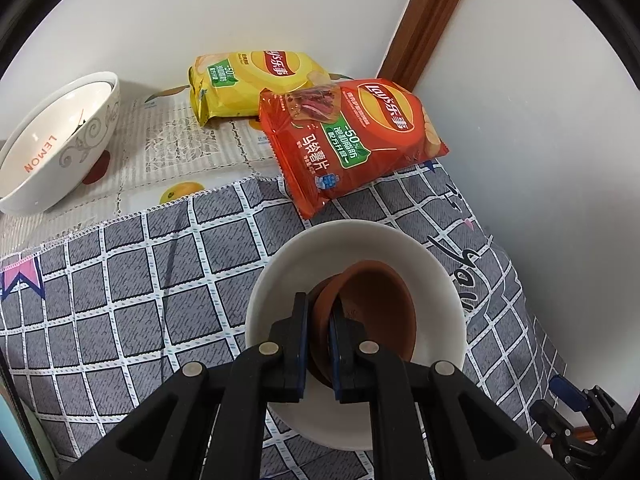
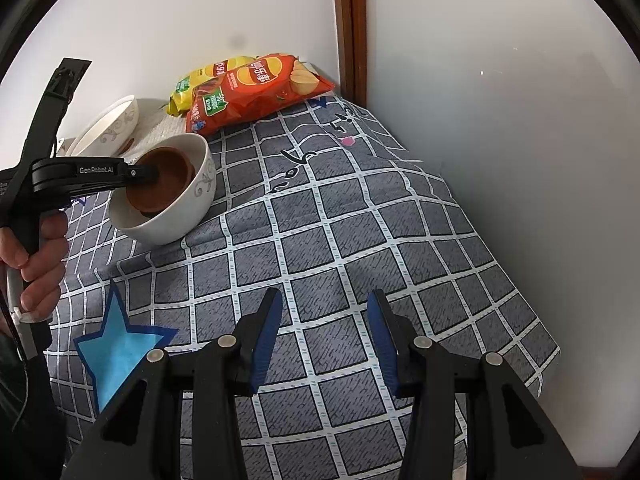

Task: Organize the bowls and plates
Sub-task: 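Open the left gripper to release the brown bowl, then grasp the white bowl rim with both grippers, then lift the white bowl and carry it toward the teal plate stack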

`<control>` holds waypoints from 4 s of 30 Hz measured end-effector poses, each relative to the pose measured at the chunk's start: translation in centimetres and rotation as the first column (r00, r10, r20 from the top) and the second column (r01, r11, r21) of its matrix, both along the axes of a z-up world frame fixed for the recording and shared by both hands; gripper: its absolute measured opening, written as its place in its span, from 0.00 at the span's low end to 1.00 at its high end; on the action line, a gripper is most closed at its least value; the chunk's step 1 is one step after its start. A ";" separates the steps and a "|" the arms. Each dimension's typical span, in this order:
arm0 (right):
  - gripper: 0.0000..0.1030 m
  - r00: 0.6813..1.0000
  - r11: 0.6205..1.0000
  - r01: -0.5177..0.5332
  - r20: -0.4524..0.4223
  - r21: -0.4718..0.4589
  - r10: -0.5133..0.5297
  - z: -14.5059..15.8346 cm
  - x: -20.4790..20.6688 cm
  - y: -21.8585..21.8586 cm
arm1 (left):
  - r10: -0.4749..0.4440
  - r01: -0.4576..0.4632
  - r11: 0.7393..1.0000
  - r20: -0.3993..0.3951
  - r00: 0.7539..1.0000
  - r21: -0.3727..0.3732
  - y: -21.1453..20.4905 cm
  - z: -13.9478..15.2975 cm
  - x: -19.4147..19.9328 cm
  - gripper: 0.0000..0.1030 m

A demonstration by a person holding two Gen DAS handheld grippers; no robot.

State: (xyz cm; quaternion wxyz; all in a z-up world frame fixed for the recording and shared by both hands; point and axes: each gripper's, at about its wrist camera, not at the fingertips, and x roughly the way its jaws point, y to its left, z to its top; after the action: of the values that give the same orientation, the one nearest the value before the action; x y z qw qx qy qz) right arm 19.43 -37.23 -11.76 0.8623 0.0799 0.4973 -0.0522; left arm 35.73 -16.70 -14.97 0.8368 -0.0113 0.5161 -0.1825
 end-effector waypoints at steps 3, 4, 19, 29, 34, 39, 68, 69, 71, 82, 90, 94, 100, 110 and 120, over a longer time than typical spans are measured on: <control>0.43 1.000 1.000 -0.005 0.001 0.028 0.005 0.1 0.0 0.1 | -0.013 0.013 1.000 0.007 1.000 0.018 -0.2 0.0 -0.1 0.09; 0.43 1.000 0.998 -0.009 0.005 0.059 0.009 0.3 -0.1 0.0 | -0.019 0.019 0.999 0.011 1.000 0.027 -0.2 0.0 -0.2 0.09; 0.43 0.998 0.994 -0.050 0.043 0.099 0.046 1.1 0.2 1.0 | -0.046 0.041 0.993 0.045 0.998 0.107 -0.4 0.7 -1.2 0.10; 0.43 0.989 0.989 -0.107 0.117 0.101 0.095 2.9 4.6 2.9 | -0.035 0.027 0.995 0.080 0.996 0.098 0.8 2.7 -2.1 0.19; 0.43 0.987 0.985 -0.139 0.092 0.106 0.130 2.4 7.7 3.8 | 0.016 -0.021 0.997 0.070 0.997 0.071 2.4 3.6 -2.0 0.22; 0.42 0.990 0.980 -0.140 0.037 0.145 0.136 1.0 10.8 4.3 | 0.062 -0.064 0.995 0.034 0.998 0.072 3.5 3.3 -1.3 0.22; 0.22 0.973 0.983 -0.169 -0.148 0.071 0.178 -3.8 16.9 6.7 | 0.088 -0.079 0.989 -0.070 0.994 0.121 2.7 -0.9 0.5 0.24; 0.22 0.974 0.983 -0.167 -0.145 0.072 0.176 -3.9 16.9 6.7 | 0.089 -0.080 0.989 -0.070 0.994 0.121 2.7 -0.9 0.5 0.24; 0.22 0.975 0.984 -0.159 -0.143 0.078 0.169 -4.0 16.9 6.7 | 0.093 -0.084 0.989 -0.070 0.993 0.120 2.7 -1.0 0.5 0.24; 0.10 0.968 0.979 -0.154 -0.177 0.133 0.176 -4.4 17.1 7.0 | 0.077 -0.070 0.994 -0.082 0.994 0.090 2.4 -1.1 0.2 0.14; 0.10 0.964 0.977 -0.156 -0.195 0.144 0.183 -4.7 17.6 7.0 | 0.092 -0.085 0.992 -0.080 0.993 0.088 2.2 -1.2 0.1 0.10; 0.08 0.966 0.977 -0.153 -0.187 0.151 0.180 -4.7 17.6 7.1 | 0.085 -0.078 0.993 -0.086 0.993 0.087 2.2 -1.2 0.2 0.10; 0.09 0.968 0.975 -0.135 -0.188 0.178 0.168 -4.9 17.5 6.7 | 0.082 -0.074 0.994 -0.088 0.993 0.086 2.2 -1.2 0.3 0.10; 0.09 0.969 0.972 -0.129 -0.183 0.196 0.165 -4.9 17.4 6.6 | 0.083 -0.075 0.994 -0.089 0.993 0.085 2.1 -1.4 0.5 0.08; 0.08 0.982 0.980 -0.101 -0.139 0.174 0.126 -4.1 16.4 6.7 | 0.088 -0.082 0.993 -0.069 0.994 0.090 2.4 -1.1 -0.1 0.07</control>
State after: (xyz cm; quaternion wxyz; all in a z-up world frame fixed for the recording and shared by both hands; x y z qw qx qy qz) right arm 35.82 -30.53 -15.90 0.8144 0.1186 0.5671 0.0331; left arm 35.66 -14.28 -16.06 0.8241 -0.0035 0.5527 -0.1237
